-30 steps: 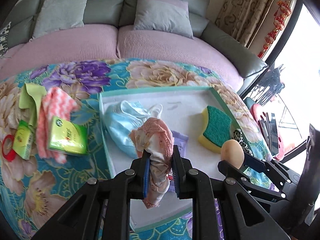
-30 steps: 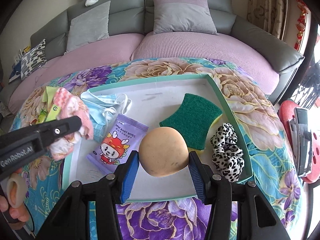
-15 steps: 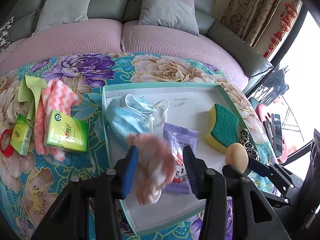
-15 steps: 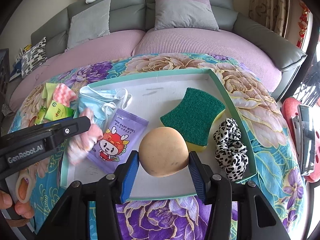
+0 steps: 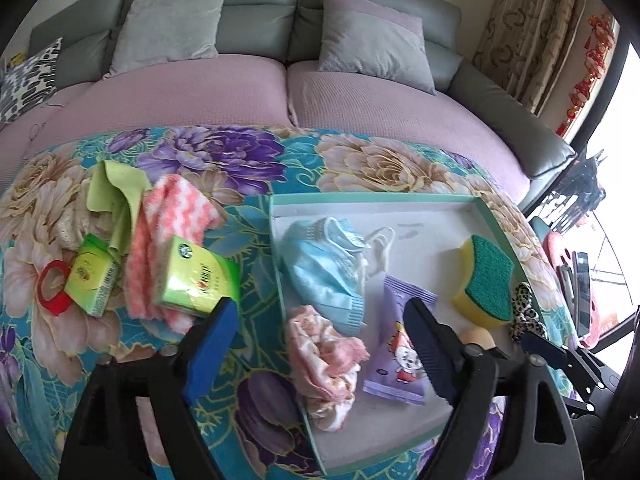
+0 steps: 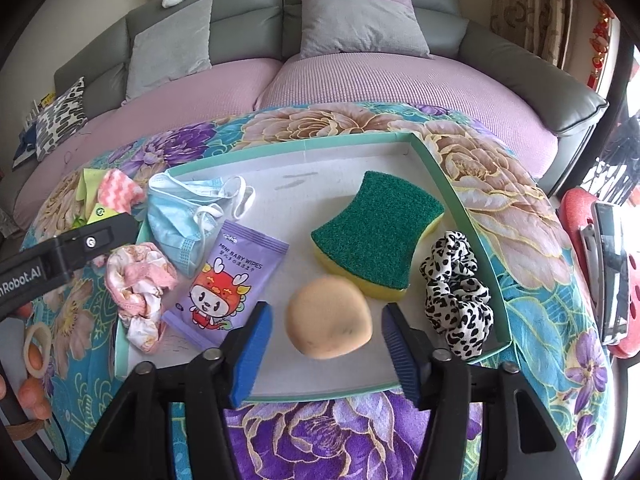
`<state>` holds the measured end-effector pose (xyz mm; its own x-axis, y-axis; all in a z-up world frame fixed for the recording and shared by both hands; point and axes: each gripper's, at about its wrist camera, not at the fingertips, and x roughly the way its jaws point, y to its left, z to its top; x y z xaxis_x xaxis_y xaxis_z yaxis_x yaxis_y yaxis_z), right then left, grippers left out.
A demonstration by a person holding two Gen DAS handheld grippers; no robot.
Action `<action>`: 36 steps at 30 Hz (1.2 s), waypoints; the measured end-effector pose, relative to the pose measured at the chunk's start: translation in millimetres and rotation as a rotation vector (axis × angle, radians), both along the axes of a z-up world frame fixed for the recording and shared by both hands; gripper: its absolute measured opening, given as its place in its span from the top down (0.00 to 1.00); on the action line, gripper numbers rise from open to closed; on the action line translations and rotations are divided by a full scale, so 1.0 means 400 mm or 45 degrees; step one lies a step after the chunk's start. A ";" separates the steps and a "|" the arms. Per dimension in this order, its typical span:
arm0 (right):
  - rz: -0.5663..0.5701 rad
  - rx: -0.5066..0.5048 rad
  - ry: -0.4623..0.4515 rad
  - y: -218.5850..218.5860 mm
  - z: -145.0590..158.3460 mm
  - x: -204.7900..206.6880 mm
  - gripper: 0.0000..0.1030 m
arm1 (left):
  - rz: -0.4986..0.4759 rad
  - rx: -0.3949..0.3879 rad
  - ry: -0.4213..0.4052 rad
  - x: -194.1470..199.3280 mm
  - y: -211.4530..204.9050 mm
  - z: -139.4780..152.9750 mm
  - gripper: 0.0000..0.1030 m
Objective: Organize soft objects
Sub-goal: 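Move both tools back over the remaining pile of items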
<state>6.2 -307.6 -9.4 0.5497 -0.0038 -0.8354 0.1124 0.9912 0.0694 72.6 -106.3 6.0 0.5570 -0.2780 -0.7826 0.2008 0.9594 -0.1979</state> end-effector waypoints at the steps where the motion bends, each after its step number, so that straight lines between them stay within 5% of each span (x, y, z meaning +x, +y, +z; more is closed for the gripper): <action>1: -0.006 0.000 0.000 -0.003 0.000 0.000 0.31 | 0.010 0.005 -0.004 0.001 0.004 0.000 0.11; 3: -0.014 0.004 -0.004 -0.006 0.000 0.000 0.26 | 0.032 0.018 -0.012 0.002 0.012 -0.001 0.09; 7: -0.030 -0.007 -0.018 -0.008 0.003 -0.002 0.00 | 0.084 0.073 -0.037 0.001 0.029 -0.001 0.07; 16: -0.097 -0.022 -0.050 -0.022 0.010 -0.007 0.00 | 0.207 0.125 -0.063 0.006 0.094 0.007 0.07; 33: -0.056 -0.005 -0.142 0.018 0.041 -0.012 0.00 | 0.245 0.112 -0.060 0.005 0.145 0.010 0.07; 36: -0.085 -0.094 -0.148 0.039 0.050 -0.010 0.00 | 0.250 0.100 -0.064 0.003 0.161 0.014 0.07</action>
